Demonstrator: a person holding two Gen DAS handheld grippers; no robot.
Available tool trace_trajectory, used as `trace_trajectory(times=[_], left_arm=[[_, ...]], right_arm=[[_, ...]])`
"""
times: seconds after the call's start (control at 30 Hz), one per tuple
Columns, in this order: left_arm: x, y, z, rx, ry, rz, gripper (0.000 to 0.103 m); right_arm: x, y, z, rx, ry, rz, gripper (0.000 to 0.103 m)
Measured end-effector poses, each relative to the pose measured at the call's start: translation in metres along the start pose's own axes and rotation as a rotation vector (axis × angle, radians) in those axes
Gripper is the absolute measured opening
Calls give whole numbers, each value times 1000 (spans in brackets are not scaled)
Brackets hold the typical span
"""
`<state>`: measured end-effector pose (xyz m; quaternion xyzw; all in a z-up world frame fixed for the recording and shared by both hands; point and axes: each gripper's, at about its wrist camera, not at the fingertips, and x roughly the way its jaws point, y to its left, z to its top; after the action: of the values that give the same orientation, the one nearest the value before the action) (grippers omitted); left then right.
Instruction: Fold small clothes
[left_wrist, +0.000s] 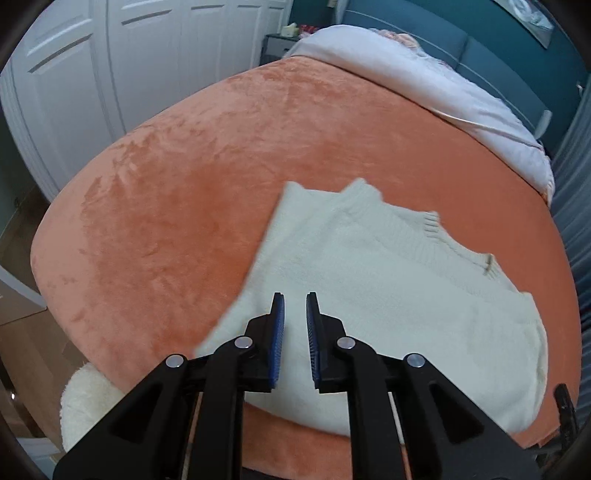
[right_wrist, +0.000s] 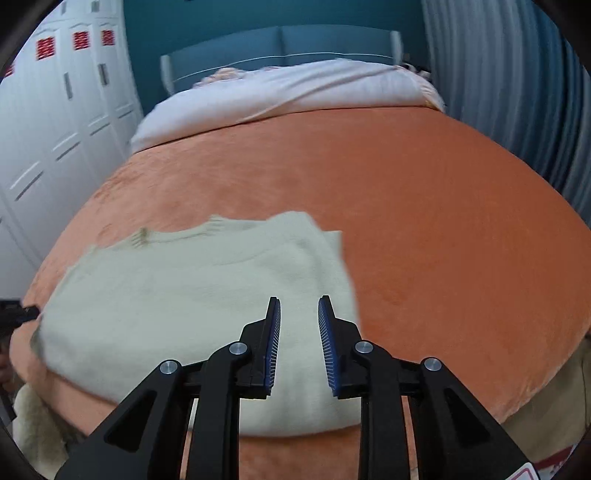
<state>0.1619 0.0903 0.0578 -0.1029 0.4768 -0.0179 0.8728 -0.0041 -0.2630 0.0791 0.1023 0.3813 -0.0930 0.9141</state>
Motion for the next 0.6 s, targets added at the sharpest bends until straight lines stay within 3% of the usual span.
trace_trajectory(times=[0.1, 0.2, 0.23, 0.33, 0.43, 0.53, 0.6], left_arm=[[4, -47, -27, 112, 54, -77, 14], [30, -63, -45, 172, 91, -8, 14], [35, -63, -50, 170, 87, -3, 14], [32, -64, -53, 206, 62, 6, 14], [33, -64, -57, 201, 60, 7, 14], [32, -67, -59, 201, 58, 26, 14], [27, -68, -59, 217, 71, 23, 15]], right_arm=[[18, 67, -11, -110, 41, 125, 18], [63, 103, -26, -129, 153, 180, 18], [79, 107, -35, -131, 209, 172, 18], [70, 112, -37, -175, 209, 154, 16], [48, 111, -32, -99, 170, 217, 18], [73, 127, -56, -197, 252, 144, 18], [70, 124, -59, -186, 222, 146, 18]])
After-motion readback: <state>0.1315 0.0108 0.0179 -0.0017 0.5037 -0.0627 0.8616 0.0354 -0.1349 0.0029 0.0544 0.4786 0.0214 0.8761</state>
